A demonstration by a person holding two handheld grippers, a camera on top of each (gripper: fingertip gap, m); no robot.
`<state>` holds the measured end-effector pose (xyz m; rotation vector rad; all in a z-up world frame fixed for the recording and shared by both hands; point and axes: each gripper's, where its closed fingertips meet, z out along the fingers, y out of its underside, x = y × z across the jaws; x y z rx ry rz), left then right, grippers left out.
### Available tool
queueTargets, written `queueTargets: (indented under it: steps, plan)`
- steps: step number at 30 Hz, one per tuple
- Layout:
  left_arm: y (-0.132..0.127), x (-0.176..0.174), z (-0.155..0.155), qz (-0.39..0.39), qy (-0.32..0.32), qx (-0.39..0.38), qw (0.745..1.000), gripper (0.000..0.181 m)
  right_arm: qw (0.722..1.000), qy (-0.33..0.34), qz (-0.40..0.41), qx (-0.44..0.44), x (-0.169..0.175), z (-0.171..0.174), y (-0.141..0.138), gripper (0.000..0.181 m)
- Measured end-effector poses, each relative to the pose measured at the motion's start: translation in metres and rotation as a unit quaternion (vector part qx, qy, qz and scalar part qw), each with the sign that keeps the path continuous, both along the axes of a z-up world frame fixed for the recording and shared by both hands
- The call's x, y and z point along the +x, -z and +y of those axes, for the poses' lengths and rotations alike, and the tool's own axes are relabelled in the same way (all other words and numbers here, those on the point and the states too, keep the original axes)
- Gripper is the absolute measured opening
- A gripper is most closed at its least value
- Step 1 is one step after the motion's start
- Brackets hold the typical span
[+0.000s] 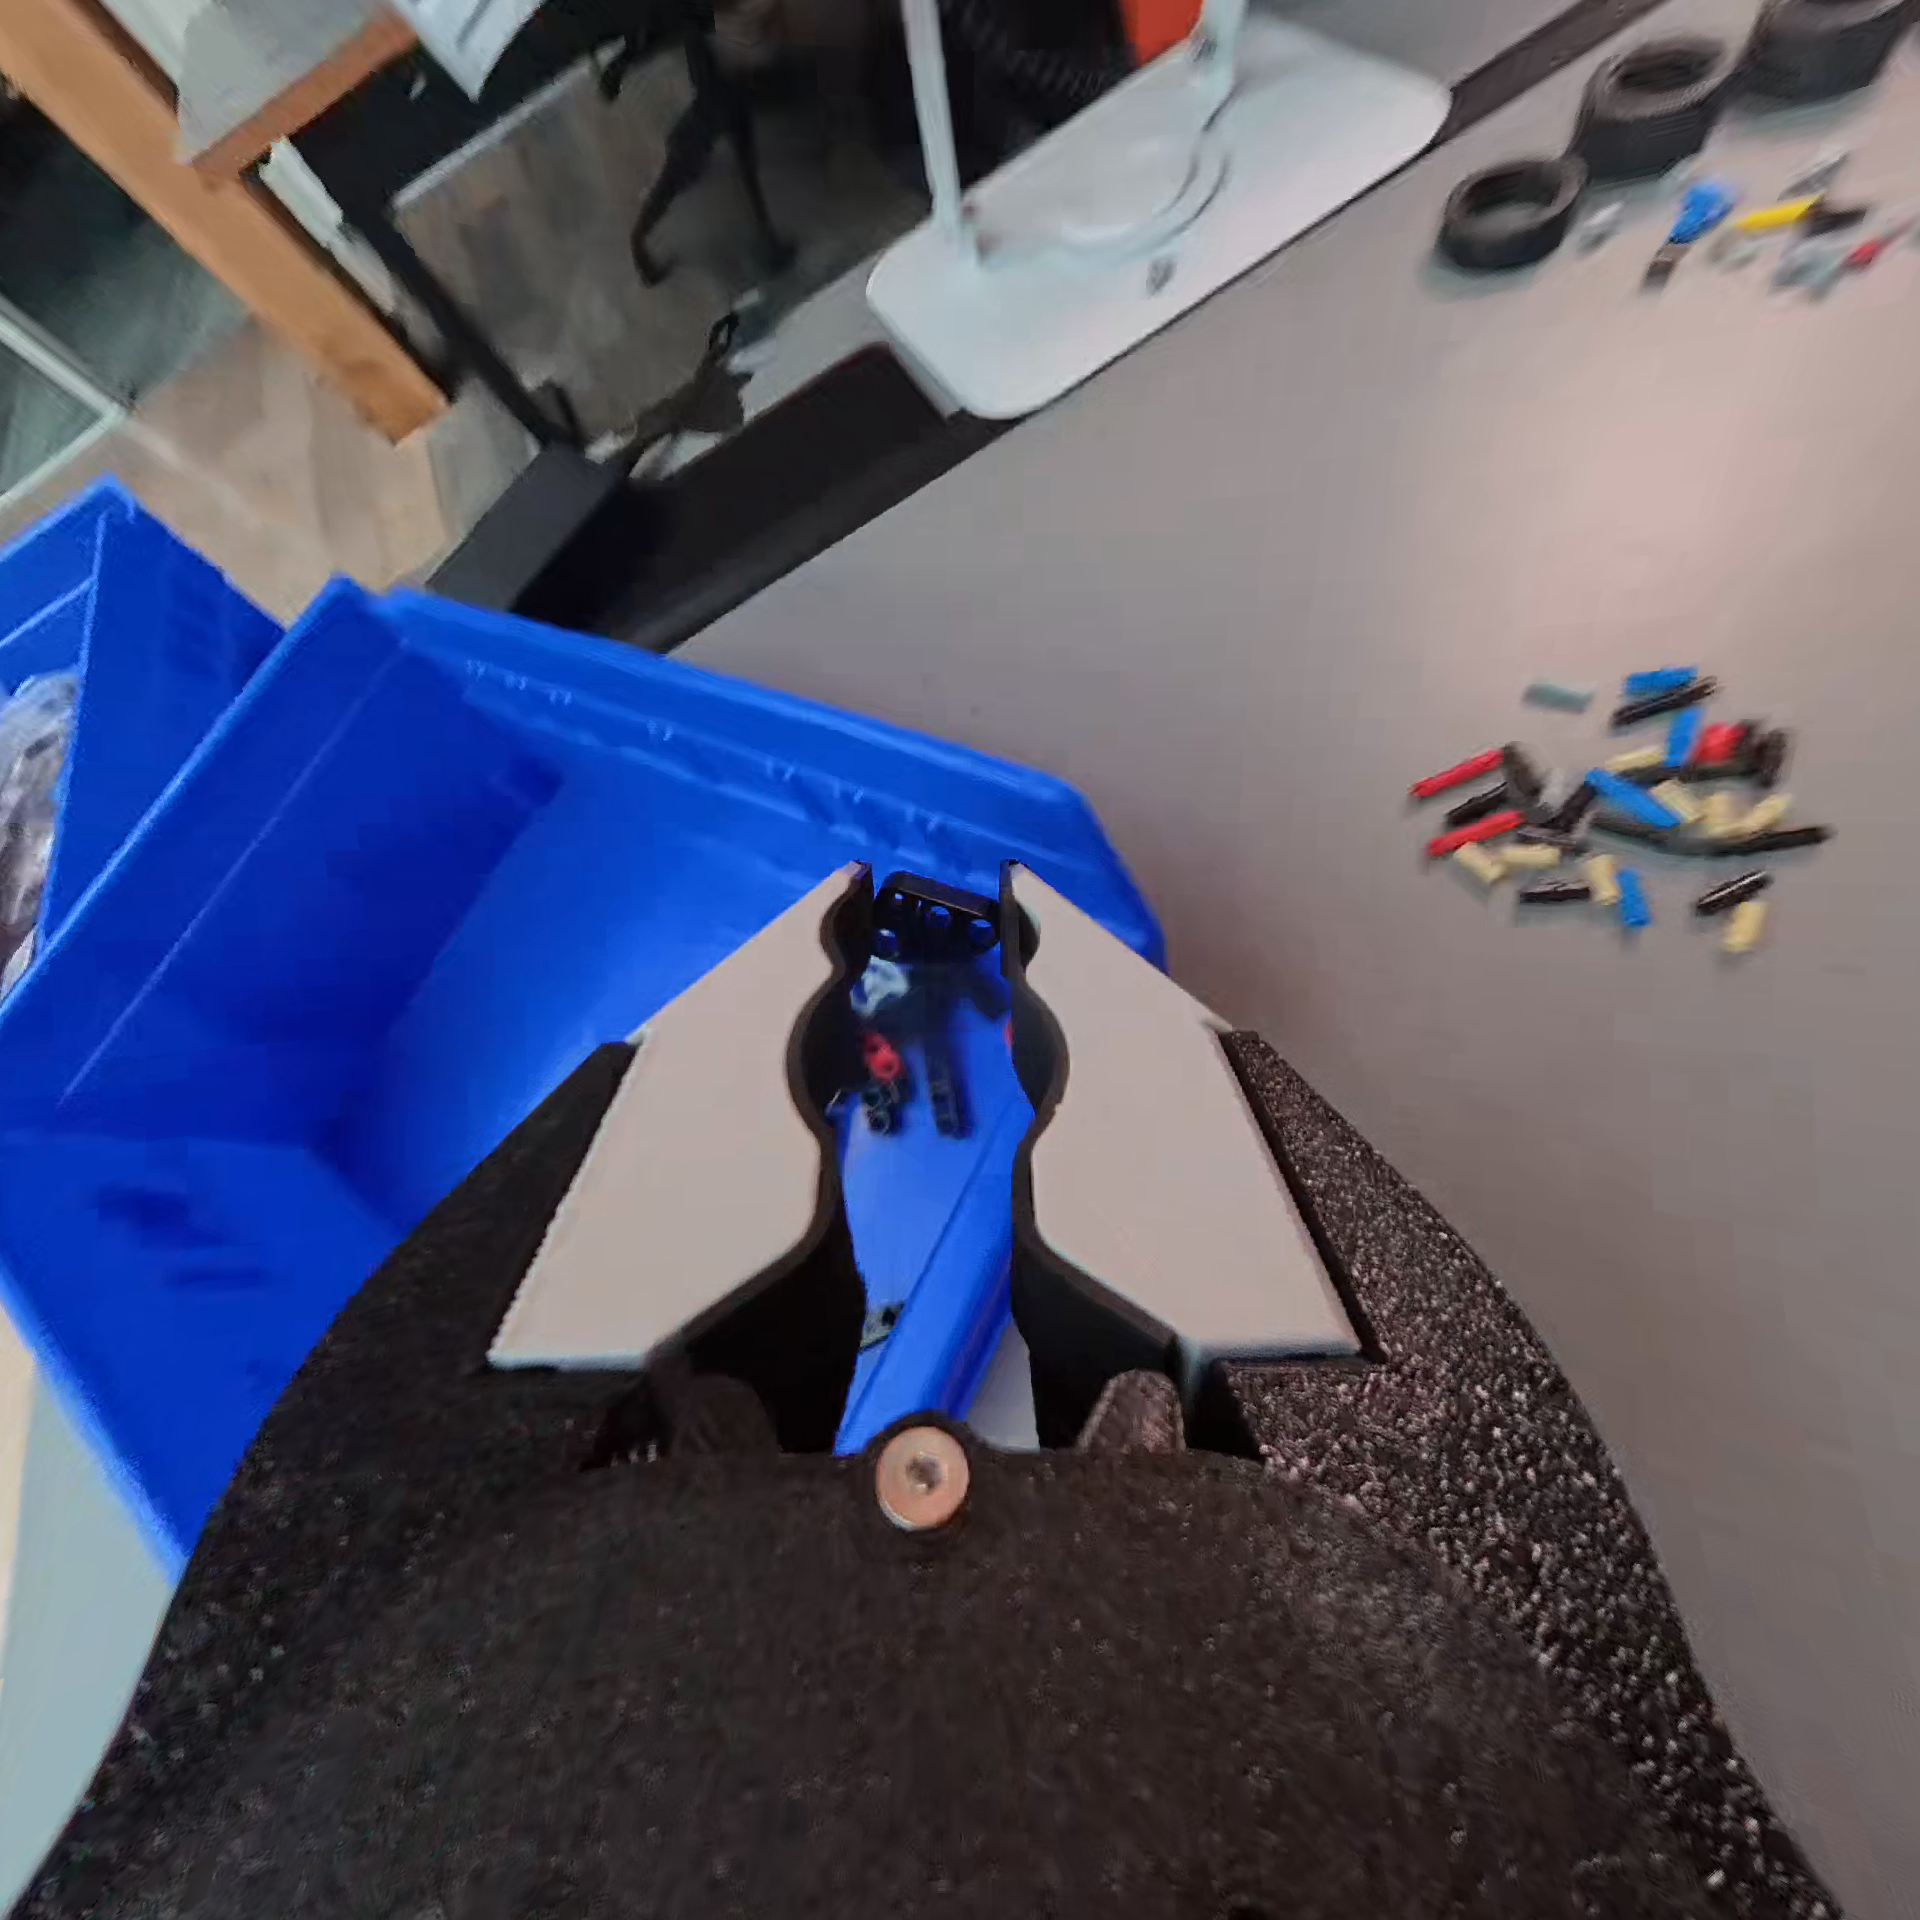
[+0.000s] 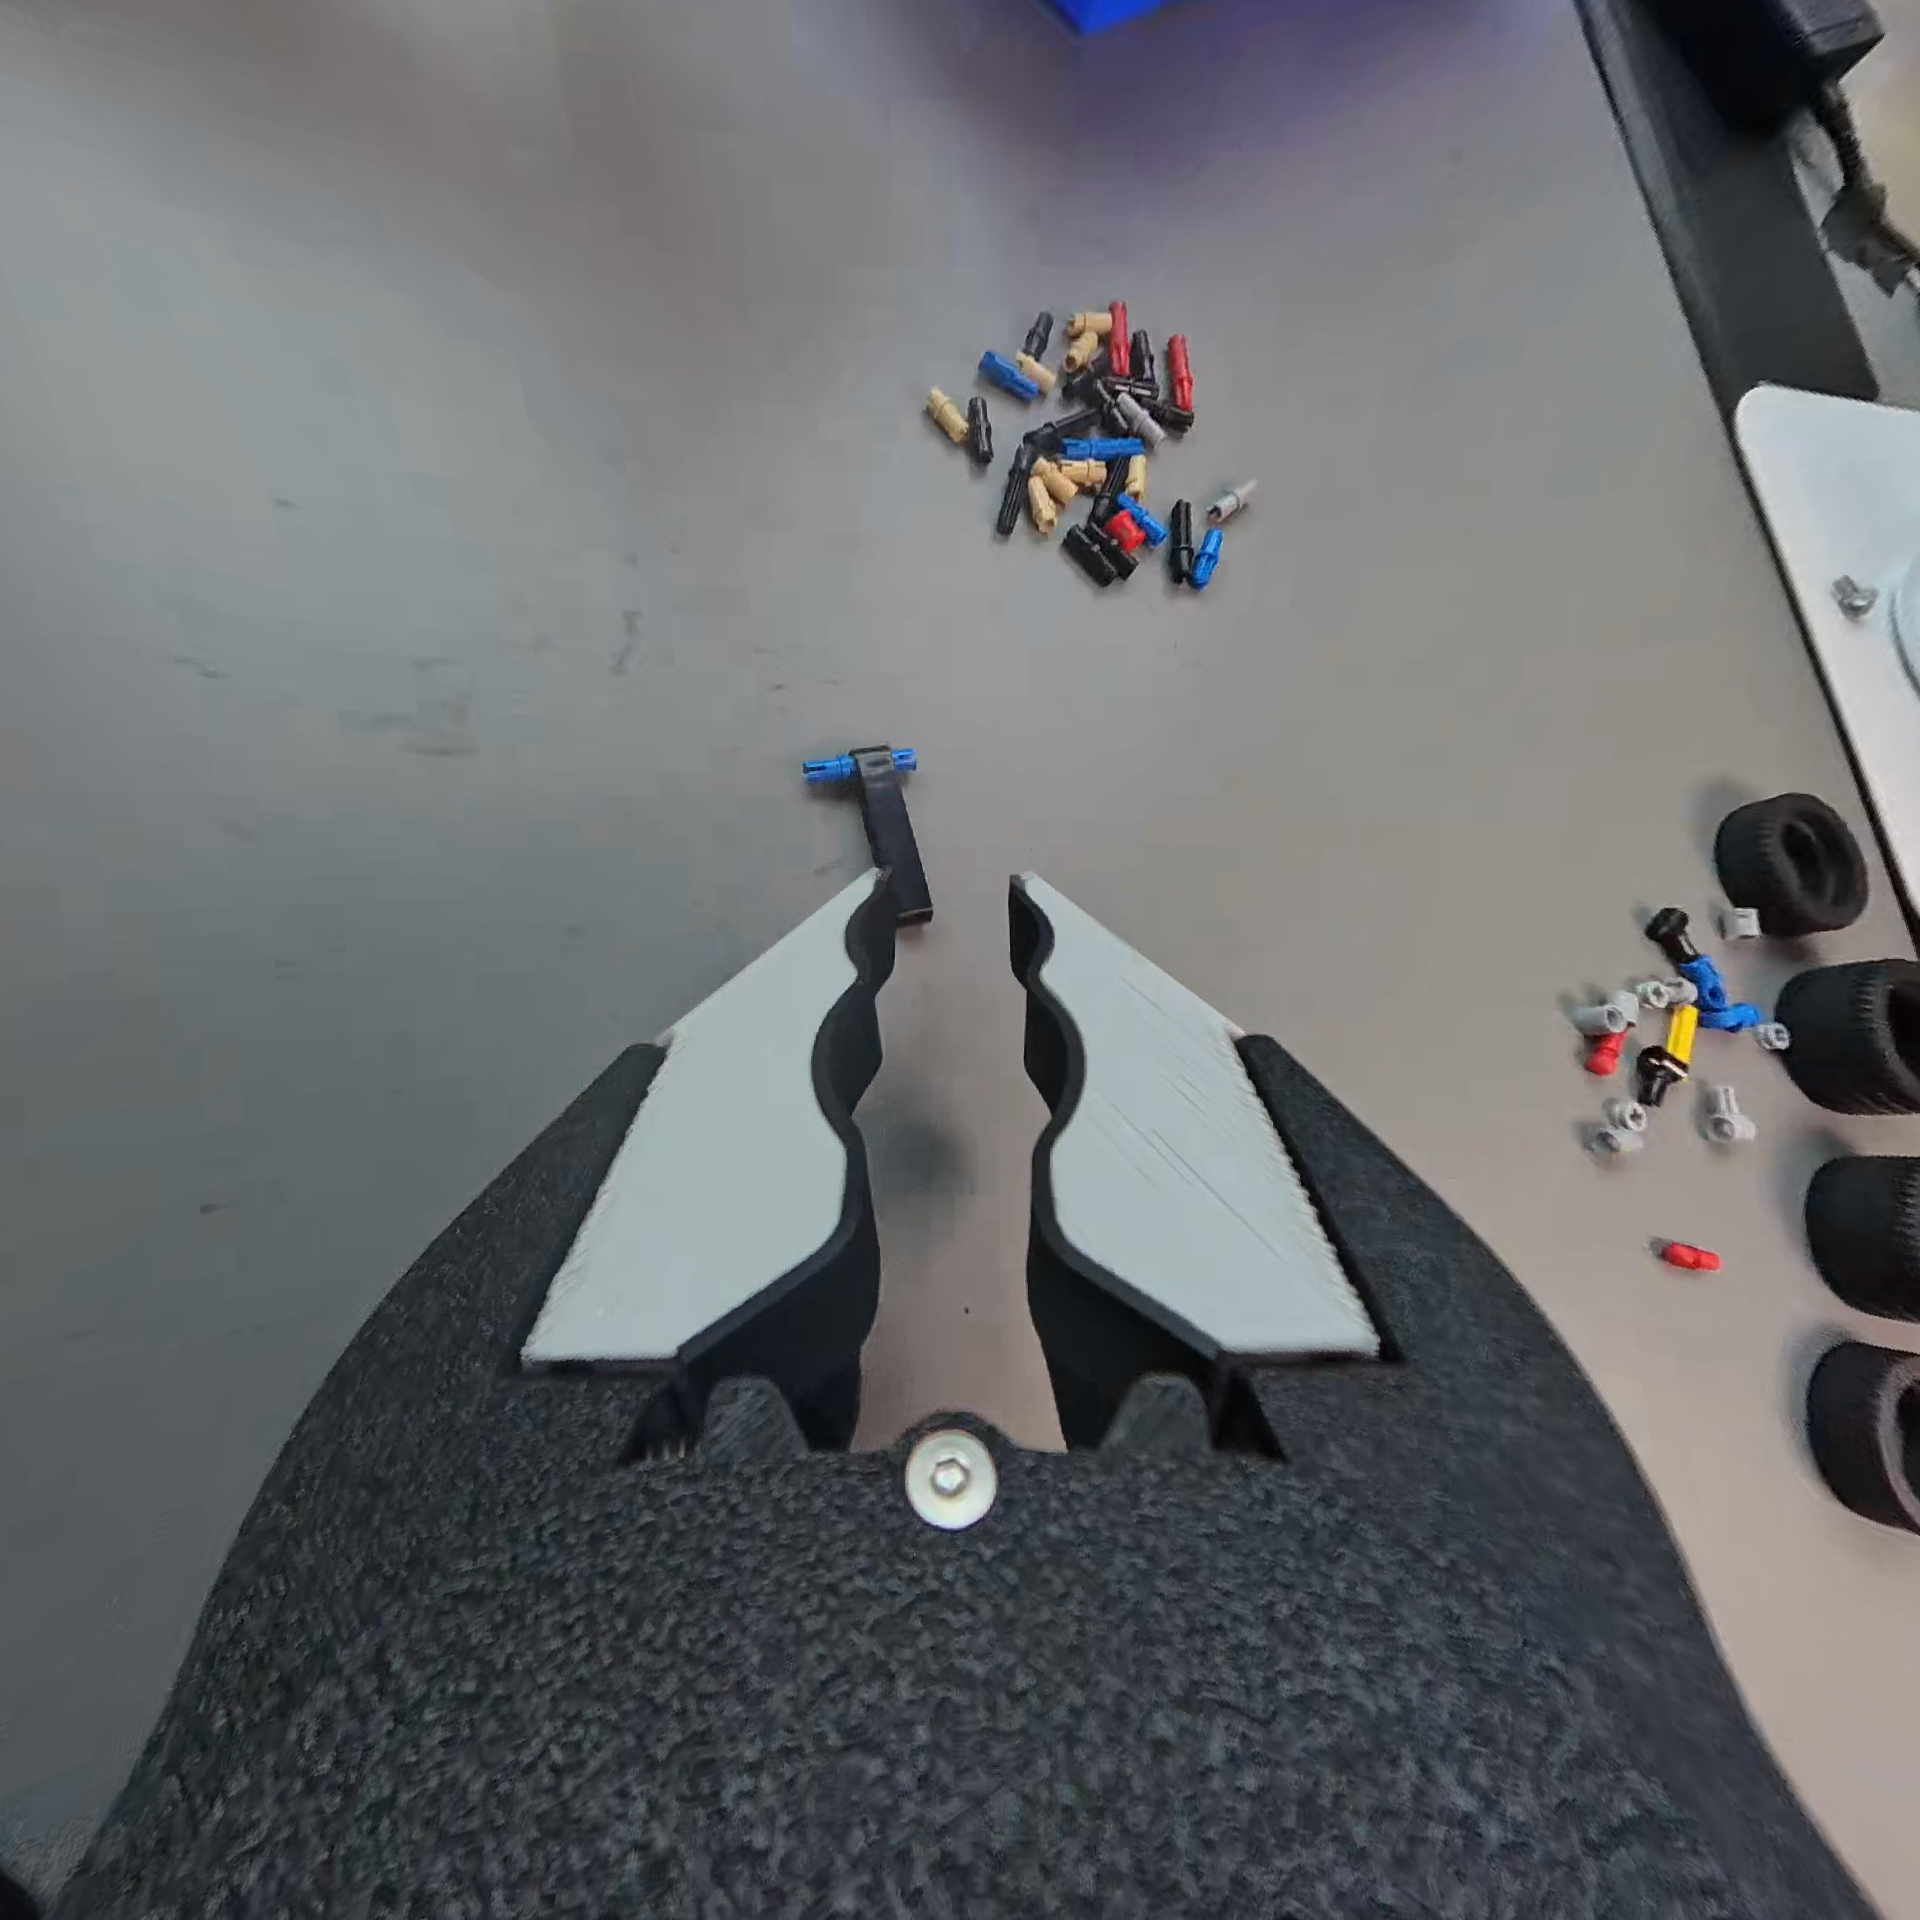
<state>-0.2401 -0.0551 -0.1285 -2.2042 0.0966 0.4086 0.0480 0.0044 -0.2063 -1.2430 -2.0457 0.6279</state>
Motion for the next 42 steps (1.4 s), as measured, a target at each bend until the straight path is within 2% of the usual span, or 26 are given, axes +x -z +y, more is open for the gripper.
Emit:
queueTargets:
  steps: [2,5,8,11,13,16,19,23,27,29,35,37,39,42]
  plan:
    - [0.018,-0.019,-0.008,0.021,-0.031,-0.043,0.998,0.024,1.0,0.002,-0.012,-0.015,-0.003,-0.001,0.008,0.021]
    - [0.025,-0.018,-0.007,0.003,-0.027,-0.043,0.999,0.026,0.999,-0.002,-0.028,-0.035,-0.004,-0.006,0.014,0.019]
    - [0.004,0.003,0.005,-0.019,0.016,0.026,0.999,0.034,0.999,-0.004,-0.031,-0.023,-0.007,-0.007,0.016,0.008]
    - [-0.017,0.054,0.018,-0.085,0.113,0.097,0.985,0.039,1.0,-0.014,0.014,0.017,-0.014,-0.008,0.003,0.007]
    - [-0.021,0.102,0.021,-0.169,0.194,0.121,0.959,0.038,0.997,-0.012,0.07,0.034,-0.022,-0.01,-0.017,0.008]
    - [-0.018,0.174,0.017,-0.335,0.292,0.108,0.889,0.036,0.985,0.012,0.151,0.078,-0.034,-0.009,-0.049,0.008]
    - [-0.01,0.214,0.017,-0.451,0.313,0.078,0.832,0.034,0.973,0.044,0.187,0.124,-0.041,-0.01,-0.066,0.008]
    - [-0.007,0.229,0.024,-0.515,0.303,0.075,0.798,0.025,0.96,0.076,0.212,0.167,-0.046,-0.013,-0.079,0.008]
    - [-0.006,0.23,0.025,-0.521,0.303,0.073,0.795,0.015,0.958,0.066,0.21,0.186,-0.05,-0.023,-0.079,0.008]
    - [-0.003,0.229,0.026,-0.509,0.301,0.069,0.803,0.007,0.956,0.068,0.214,0.191,-0.05,-0.026,-0.08,0.008]
    - [-0.003,0.232,0.023,-0.487,0.316,0.065,0.812,0.006,0.96,0.066,0.212,0.172,-0.051,-0.028,-0.076,0.008]
    - [-0.001,0.238,0.019,-0.478,0.331,0.055,0.812,0.006,0.963,0.061,0.204,0.163,-0.053,-0.031,-0.07,0.016]
    - [0.001,0.244,0.018,-0.47,0.34,0.047,0.814,0.006,0.959,0.055,0.215,0.177,-0.054,-0.033,-0.072,0.008]
    - [0.0,0.245,0.018,-0.468,0.34,0.052,0.814,0.007,0.957,0.059,0.221,0.18,-0.054,-0.032,-0.074,0.007]
